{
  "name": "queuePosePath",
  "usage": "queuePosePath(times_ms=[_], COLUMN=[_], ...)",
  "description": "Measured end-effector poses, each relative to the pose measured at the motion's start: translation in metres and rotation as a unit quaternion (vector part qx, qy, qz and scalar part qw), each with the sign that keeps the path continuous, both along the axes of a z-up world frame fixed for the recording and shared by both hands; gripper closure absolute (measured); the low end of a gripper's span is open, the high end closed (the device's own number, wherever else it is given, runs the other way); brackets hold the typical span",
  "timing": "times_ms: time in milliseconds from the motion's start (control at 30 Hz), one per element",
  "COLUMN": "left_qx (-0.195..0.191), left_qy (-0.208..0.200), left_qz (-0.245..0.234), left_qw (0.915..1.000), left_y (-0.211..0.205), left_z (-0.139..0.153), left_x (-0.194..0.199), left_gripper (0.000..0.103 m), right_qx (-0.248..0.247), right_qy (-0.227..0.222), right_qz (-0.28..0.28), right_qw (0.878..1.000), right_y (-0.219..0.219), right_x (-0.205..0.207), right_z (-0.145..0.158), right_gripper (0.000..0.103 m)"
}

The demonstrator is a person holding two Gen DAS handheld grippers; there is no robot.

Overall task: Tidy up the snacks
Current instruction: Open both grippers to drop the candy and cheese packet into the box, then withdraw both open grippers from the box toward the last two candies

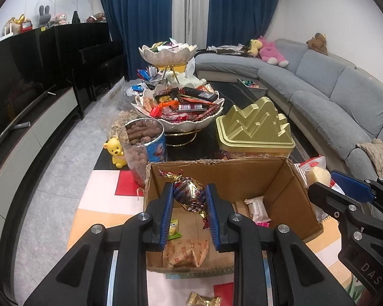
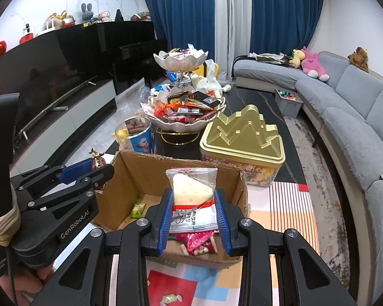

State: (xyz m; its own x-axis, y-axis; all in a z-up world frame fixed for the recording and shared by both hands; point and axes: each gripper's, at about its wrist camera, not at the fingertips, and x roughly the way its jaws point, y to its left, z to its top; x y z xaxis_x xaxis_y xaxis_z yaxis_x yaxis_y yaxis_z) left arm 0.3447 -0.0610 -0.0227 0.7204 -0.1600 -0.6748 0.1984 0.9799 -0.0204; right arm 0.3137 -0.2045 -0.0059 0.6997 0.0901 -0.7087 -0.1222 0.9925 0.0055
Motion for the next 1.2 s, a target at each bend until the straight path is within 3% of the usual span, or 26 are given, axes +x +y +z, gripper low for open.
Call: queuePosePath(times_ms=[367,433,500,633,733,900,1200], left_qx=[-0.008,-0.008,-0.007,-0.003,-0.001,0.001,-0.001], left_qy=[0.012,0.013,0.011,0.007,0.005,0.001,-0.009], left_qz=[-0.005,-0.003,0.001,0.009,0.014,0.020,0.023], left_qw=[0.9999,0.9999,0.9999,0.9999,0.9999,0.9998,0.9997], left_y=[-0.002,-0.001,0.000,0.003,0.006,0.009,0.012], left_z=[-0.010,-0.011,-0.011,-0.008,-0.007,-0.001,0.013], left_x=[0.014,0.014,0.014,0.011,0.009,0.002,-0.016], left_gripper=[0.072,0.069,0.057,0.047,0.040,0.031,0.026], right_qx=[-0.002,-0.001,-0.004,-0.007,-0.009,-0.009,-0.010], right_qy=[0.010,0.012,0.015,0.010,0.008,0.006,-0.005], right_qz=[0.007,0.006,0.005,0.001,-0.004,-0.011,-0.017], right_qw=[1.000,1.000,1.000,1.000,1.000,1.000,1.000], right_y=[0.000,-0.001,-0.001,-0.003,-0.003,-0.006,-0.006], right_x=[0.015,0.017,0.019,0.016,0.014,0.007,-0.010], right_z=[-0.010,-0.011,-0.012,-0.009,-0.007,-0.003,0.011], right_gripper=[0.069,0.069,0.067,0.049,0.042,0.041,0.041])
